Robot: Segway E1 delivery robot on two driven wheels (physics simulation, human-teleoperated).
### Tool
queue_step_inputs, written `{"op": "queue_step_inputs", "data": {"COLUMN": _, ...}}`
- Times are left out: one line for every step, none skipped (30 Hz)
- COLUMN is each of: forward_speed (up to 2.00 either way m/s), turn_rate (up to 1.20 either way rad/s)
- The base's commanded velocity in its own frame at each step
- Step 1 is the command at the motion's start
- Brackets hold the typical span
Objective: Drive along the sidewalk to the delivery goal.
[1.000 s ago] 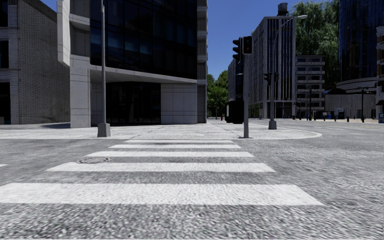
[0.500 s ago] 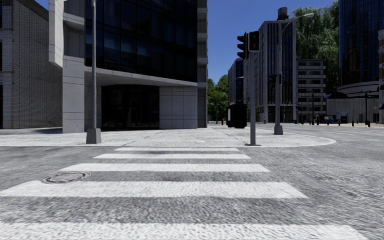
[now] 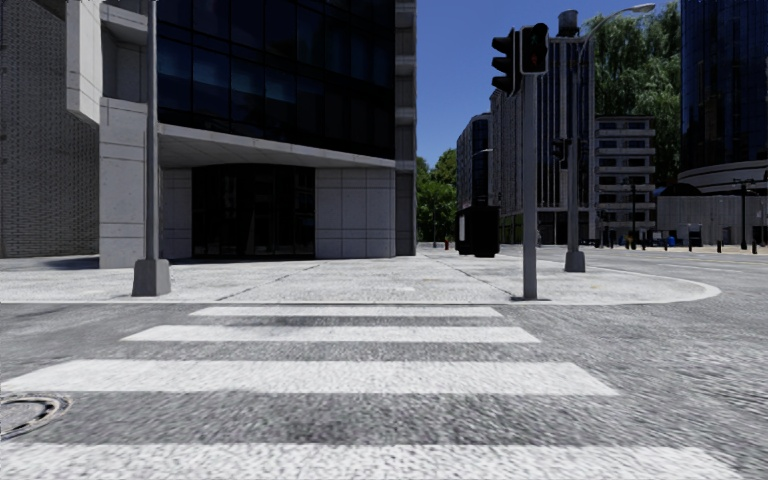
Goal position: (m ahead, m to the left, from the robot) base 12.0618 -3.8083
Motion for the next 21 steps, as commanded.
{"op": "queue_step_inputs", "data": {"forward_speed": 2.00, "turn_rate": 0.00}}
{"op": "queue_step_inputs", "data": {"forward_speed": 2.00, "turn_rate": 0.00}}
{"op": "queue_step_inputs", "data": {"forward_speed": 2.00, "turn_rate": 0.00}}
{"op": "queue_step_inputs", "data": {"forward_speed": 2.00, "turn_rate": 0.00}}
{"op": "queue_step_inputs", "data": {"forward_speed": 2.00, "turn_rate": 0.00}}
{"op": "queue_step_inputs", "data": {"forward_speed": 2.00, "turn_rate": 0.00}}
{"op": "queue_step_inputs", "data": {"forward_speed": 2.00, "turn_rate": 0.00}}
{"op": "queue_step_inputs", "data": {"forward_speed": 2.00, "turn_rate": 0.00}}
{"op": "queue_step_inputs", "data": {"forward_speed": 2.00, "turn_rate": 0.00}}
{"op": "queue_step_inputs", "data": {"forward_speed": 2.00, "turn_rate": 0.00}}
{"op": "queue_step_inputs", "data": {"forward_speed": 2.00, "turn_rate": 0.00}}
{"op": "queue_step_inputs", "data": {"forward_speed": 2.00, "turn_rate": 0.00}}
{"op": "queue_step_inputs", "data": {"forward_speed": 2.00, "turn_rate": 0.00}}
{"op": "queue_step_inputs", "data": {"forward_speed": 2.00, "turn_rate": 0.00}}
{"op": "queue_step_inputs", "data": {"forward_speed": 2.00, "turn_rate": 0.00}}
{"op": "queue_step_inputs", "data": {"forward_speed": 2.00, "turn_rate": 0.00}}
{"op": "queue_step_inputs", "data": {"forward_speed": 2.00, "turn_rate": 0.00}}
{"op": "queue_step_inputs", "data": {"forward_speed": 2.00, "turn_rate": 0.00}}
{"op": "queue_step_inputs", "data": {"forward_speed": 2.00, "turn_rate": 0.00}}
{"op": "queue_step_inputs", "data": {"forward_speed": 2.00, "turn_rate": 0.00}}
{"op": "queue_step_inputs", "data": {"forward_speed": 2.00, "turn_rate": 0.00}}
